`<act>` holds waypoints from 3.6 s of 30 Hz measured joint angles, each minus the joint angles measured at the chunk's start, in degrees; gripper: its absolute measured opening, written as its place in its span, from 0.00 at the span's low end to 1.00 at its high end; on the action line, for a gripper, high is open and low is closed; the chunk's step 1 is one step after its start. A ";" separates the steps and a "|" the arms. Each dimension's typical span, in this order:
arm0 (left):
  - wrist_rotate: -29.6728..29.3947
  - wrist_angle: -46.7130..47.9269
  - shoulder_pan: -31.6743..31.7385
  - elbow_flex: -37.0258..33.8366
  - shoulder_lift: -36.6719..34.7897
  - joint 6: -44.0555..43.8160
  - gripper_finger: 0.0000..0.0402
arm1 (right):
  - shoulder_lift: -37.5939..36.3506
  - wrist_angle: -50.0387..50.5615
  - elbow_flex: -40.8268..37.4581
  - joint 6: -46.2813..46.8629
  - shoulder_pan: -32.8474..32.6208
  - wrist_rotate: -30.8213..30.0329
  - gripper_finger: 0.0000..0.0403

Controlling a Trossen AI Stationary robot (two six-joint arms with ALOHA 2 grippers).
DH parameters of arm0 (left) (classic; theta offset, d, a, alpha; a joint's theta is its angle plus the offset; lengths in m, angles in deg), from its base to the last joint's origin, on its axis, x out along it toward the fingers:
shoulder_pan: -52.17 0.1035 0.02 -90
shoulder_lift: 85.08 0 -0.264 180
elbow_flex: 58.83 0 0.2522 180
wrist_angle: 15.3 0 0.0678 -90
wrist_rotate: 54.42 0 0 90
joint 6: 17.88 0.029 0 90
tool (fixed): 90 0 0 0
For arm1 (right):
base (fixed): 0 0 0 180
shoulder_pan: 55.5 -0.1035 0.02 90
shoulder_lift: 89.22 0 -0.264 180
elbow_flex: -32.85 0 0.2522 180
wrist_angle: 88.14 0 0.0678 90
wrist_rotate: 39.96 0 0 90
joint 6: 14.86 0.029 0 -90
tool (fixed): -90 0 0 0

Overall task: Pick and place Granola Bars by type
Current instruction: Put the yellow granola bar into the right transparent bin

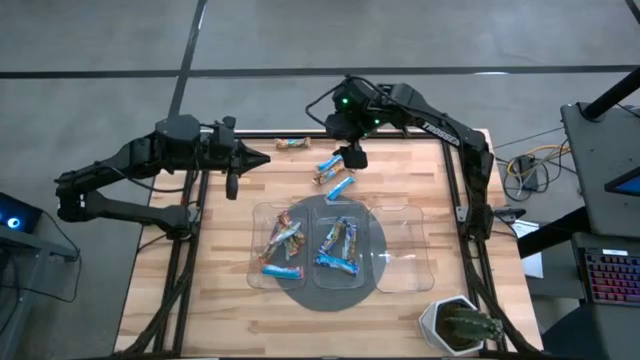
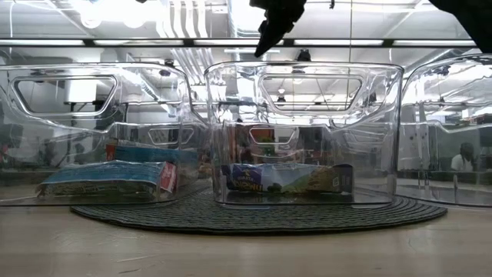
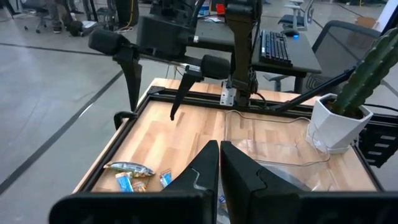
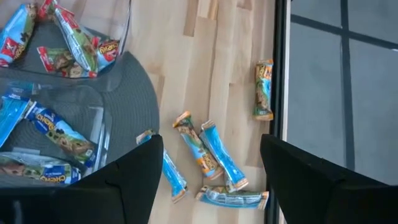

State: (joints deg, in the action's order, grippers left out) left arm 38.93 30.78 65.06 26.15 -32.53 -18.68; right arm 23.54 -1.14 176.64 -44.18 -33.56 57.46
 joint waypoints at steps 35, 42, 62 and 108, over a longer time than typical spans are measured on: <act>-0.02 0.81 -0.01 -0.09 0.02 0.13 0.00 | -0.05 -20.46 -26.63 -0.44 4.42 4.55 0.59; -0.02 0.81 -0.02 -0.28 0.02 -0.16 0.00 | -0.03 -25.48 -32.00 -1.17 6.29 6.40 0.58; -2.08 2.19 0.00 -0.29 0.04 -1.42 0.00 | 12.70 -25.05 -25.95 -10.27 6.57 7.67 0.57; -6.49 2.89 0.00 -0.28 0.04 -1.20 0.00 | 19.55 -19.42 -21.52 -20.50 6.38 2.90 0.28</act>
State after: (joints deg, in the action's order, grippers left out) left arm 32.44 33.67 65.06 25.86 -32.49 -19.88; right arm 43.09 -20.56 155.12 -64.68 -27.18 60.36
